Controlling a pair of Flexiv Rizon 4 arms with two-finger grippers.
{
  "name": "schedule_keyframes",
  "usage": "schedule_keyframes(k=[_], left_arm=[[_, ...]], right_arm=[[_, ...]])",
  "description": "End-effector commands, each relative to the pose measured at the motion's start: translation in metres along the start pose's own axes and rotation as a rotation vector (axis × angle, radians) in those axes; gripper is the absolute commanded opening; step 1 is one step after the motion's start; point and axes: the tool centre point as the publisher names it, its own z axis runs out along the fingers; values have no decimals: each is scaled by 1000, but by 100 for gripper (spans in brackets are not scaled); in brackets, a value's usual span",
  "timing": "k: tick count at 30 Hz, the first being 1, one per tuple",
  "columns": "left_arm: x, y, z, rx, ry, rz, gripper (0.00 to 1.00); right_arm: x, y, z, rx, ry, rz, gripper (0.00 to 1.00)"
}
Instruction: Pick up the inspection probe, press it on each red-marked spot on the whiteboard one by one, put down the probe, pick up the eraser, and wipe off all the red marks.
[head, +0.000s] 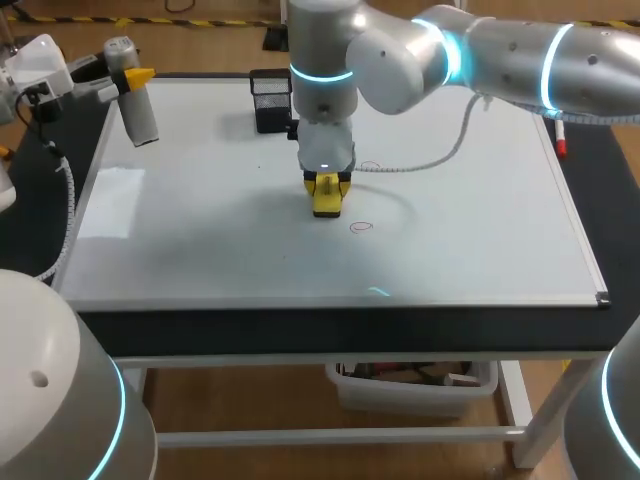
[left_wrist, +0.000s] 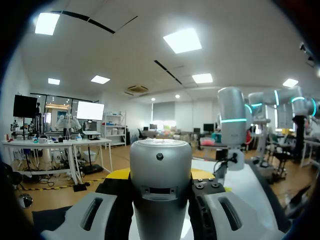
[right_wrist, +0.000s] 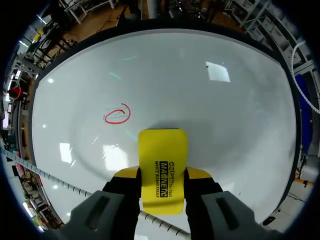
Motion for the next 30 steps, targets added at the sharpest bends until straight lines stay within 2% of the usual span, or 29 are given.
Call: schedule_keyframes(k=[1,7,12,17,23,30], left_arm=[[0,0,0,3,-1,2,0],[0,0,0,3,-1,2,0],[0,0,0,3,-1,2,0],[0,0,0,3,-1,2,0],[0,0,0,3,-1,2,0],[0,0,0,3,-1,2,0]], right_arm=[[16,1,2,8,-12,9,0],[20,-2,-8,18,-20,23,0],[23,-5,-26,-10,17,-8,0],[36,-14,-46,2,-17,15,0],[61,-28,-58,35,-39,88,0],[110,-41,-67,58,-60,215,0]])
